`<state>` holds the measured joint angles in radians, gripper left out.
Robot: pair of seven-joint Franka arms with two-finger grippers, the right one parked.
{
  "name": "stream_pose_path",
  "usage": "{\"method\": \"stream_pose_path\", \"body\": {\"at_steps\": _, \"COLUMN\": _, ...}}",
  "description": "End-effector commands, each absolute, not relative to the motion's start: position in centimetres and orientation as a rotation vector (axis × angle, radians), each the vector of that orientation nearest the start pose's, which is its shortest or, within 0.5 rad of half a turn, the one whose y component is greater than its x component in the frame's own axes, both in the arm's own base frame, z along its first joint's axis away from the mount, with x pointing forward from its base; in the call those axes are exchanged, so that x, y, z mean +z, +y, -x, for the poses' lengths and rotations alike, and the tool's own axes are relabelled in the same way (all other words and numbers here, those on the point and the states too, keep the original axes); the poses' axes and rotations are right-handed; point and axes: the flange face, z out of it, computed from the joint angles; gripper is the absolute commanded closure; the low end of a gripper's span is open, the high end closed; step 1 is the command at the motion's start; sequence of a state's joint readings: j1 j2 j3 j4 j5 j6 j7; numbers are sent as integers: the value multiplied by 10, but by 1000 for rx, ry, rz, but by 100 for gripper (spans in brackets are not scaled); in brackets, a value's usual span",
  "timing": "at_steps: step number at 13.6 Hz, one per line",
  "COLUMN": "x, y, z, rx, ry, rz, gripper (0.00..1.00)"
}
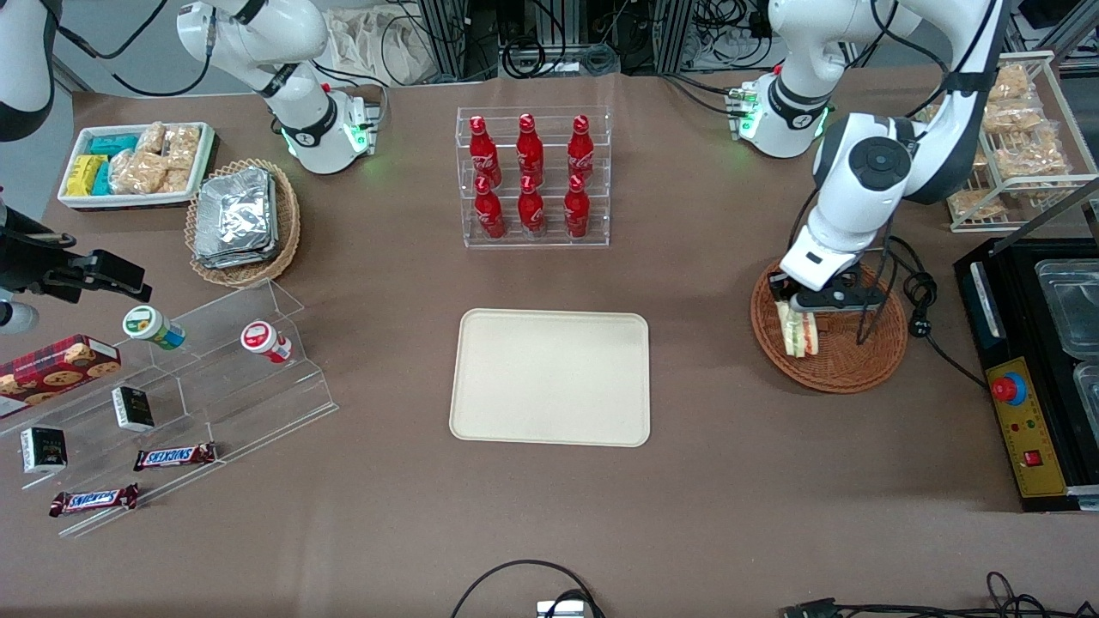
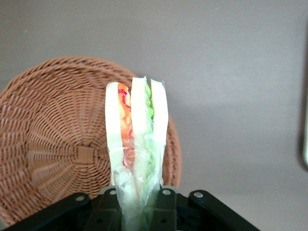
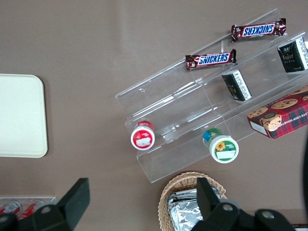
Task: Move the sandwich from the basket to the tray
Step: 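Lift the sandwich out of the basket with the left gripper, then carry the held sandwich over the cream tray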
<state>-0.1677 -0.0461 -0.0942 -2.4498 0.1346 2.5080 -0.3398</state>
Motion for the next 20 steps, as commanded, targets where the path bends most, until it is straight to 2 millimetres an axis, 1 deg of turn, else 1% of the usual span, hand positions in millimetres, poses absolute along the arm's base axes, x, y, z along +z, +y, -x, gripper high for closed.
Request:
{"method": "stream_pose_path", "body": {"at_steps": 1, "x": 336, "y": -155, "z": -486, "rx": -180, "ry": 119, "rz": 3085, "gripper": 90}}
{"method": "stream_pose_path", "body": {"at_steps": 2, "x": 340, "y": -169, "z": -495, "rx": -159, "ry": 133, "rz": 3085, "gripper": 90}}
{"method": "stream_pose_path", "body": {"at_steps": 4, "x": 348, "y": -204, "z": -513, "rx": -48, "ry": 141, "rz": 3098, "gripper": 90}}
{"method": "stream_pose_path", "body": {"at_steps": 5, "x": 352, "y": -214, "z": -523, "rx": -14, "ry": 125, "rz": 3098, "gripper": 90}}
{"method": "stream_pose_path", "body": {"at_steps": 7, "x": 359, "y": -237, "z": -533, "rx": -27, "ry": 103, "rz": 3106, "gripper": 90}}
{"method": "stream_pose_path", "body": {"at_steps": 8, "x": 357, "y": -245, "z": -539, "rx": -31, "ry": 89, "rz": 3109, "gripper": 90}}
{"method": "stream_pose_path", "body": {"at_steps": 9, "x": 358, "y": -256, "z": -546, "rx": -47, "ry": 82, "rz": 3119, "gripper": 90}}
{"method": "stream_pose_path", "body": {"at_steps": 10, "x": 359, "y": -270, "z": -548, "rx": -56, "ry": 85, "rz": 3127, "gripper": 90}}
{"method": "stream_pose_path", "body": {"at_steps": 11, "x": 357, "y": -277, "z": -553, "rx": -58, "ry": 62, "rz": 3133, "gripper": 90}}
{"method": "stream_pose_path", "body": {"at_steps": 12, "x": 355, "y": -291, "z": -556, "rx": -63, "ry": 64, "rz": 3142, "gripper": 90}}
{"method": "stream_pose_path", "body": {"at_steps": 14, "x": 346, "y": -319, "z": -569, "rx": -67, "ry": 36, "rz": 3167, "gripper": 90}}
{"method": "stream_pose_path", "body": {"at_steps": 15, "x": 342, "y": -336, "z": -571, "rx": -60, "ry": 44, "rz": 3182, "gripper": 90}}
{"method": "stream_pose_path", "body": {"at_steps": 16, "x": 338, "y": -346, "z": -572, "rx": -53, "ry": 46, "rz": 3189, "gripper": 90}}
{"method": "stream_pose_path", "body": {"at_steps": 19, "x": 323, "y": -364, "z": -565, "rx": -26, "ry": 77, "rz": 3193, "gripper": 90}}
{"method": "stream_pose_path", "body": {"at_steps": 20, "x": 319, "y": -369, "z": -566, "rx": -24, "ry": 86, "rz": 3195, "gripper": 89}}
